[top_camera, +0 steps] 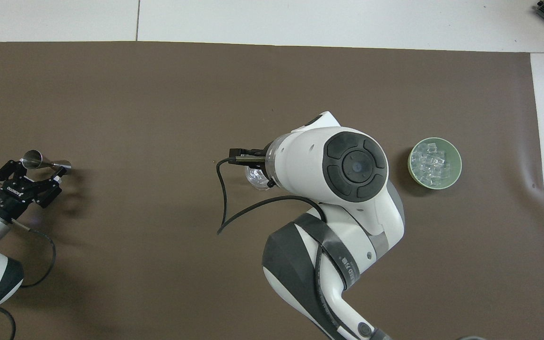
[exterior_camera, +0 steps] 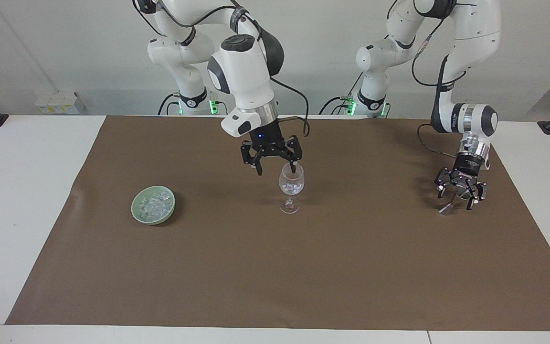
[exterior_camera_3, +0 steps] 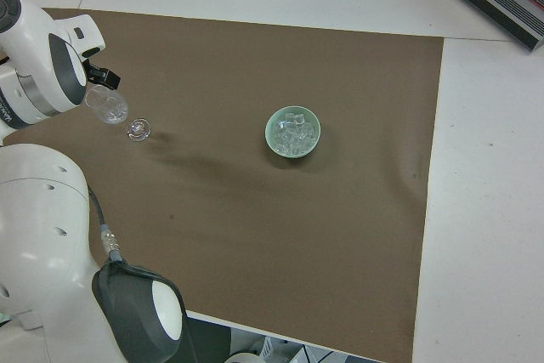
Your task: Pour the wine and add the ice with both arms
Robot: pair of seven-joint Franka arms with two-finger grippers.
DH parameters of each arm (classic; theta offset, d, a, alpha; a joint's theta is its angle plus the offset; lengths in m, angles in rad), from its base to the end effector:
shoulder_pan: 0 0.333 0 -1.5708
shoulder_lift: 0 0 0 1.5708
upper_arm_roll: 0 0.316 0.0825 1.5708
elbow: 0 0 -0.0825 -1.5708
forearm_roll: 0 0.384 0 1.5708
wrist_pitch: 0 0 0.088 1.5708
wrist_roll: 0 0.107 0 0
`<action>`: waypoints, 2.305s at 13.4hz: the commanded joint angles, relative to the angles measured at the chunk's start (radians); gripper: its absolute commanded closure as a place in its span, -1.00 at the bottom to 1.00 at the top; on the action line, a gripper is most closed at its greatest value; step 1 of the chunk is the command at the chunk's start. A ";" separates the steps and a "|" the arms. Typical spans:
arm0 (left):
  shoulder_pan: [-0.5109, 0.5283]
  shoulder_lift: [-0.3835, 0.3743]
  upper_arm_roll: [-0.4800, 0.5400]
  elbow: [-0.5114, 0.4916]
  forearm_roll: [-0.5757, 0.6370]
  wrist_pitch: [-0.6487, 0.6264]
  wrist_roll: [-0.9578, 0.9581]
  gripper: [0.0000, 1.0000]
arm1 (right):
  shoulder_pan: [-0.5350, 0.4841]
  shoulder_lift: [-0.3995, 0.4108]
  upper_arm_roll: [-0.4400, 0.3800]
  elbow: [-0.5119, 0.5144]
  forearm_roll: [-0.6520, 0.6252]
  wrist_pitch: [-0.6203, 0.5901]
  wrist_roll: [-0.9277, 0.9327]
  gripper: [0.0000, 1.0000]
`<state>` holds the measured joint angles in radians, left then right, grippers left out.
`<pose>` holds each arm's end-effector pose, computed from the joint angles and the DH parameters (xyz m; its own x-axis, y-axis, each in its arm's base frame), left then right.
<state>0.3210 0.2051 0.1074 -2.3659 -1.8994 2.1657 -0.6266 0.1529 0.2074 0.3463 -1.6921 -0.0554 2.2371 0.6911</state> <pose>0.4739 0.1765 0.2418 -0.3145 0.1438 -0.9383 0.5081 0.8604 -0.0384 0.5816 0.2956 0.5149 0.9449 -0.2073 0.2534 -0.1486 -0.9613 -0.2321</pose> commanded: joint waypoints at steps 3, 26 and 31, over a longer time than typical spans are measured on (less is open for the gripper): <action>-0.003 -0.073 -0.005 -0.024 -0.012 0.026 -0.001 -1.00 | -0.012 -0.061 -0.113 0.002 -0.063 -0.120 -0.097 -1.00; -0.209 -0.362 -0.063 0.129 0.739 0.287 -0.012 -1.00 | -0.173 -0.262 -0.406 0.191 0.043 -0.752 -0.636 -1.00; -0.211 -0.374 -0.100 0.175 0.959 0.278 -0.010 -1.00 | -0.173 -0.289 -0.399 0.137 0.040 -0.732 -0.636 -1.00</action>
<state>0.1220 -0.1572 0.0068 -2.2031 -1.0102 2.4387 -0.6460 -0.0106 -0.0608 -0.0569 -1.5240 -0.0301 1.4897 0.0808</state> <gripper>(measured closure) 0.000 0.000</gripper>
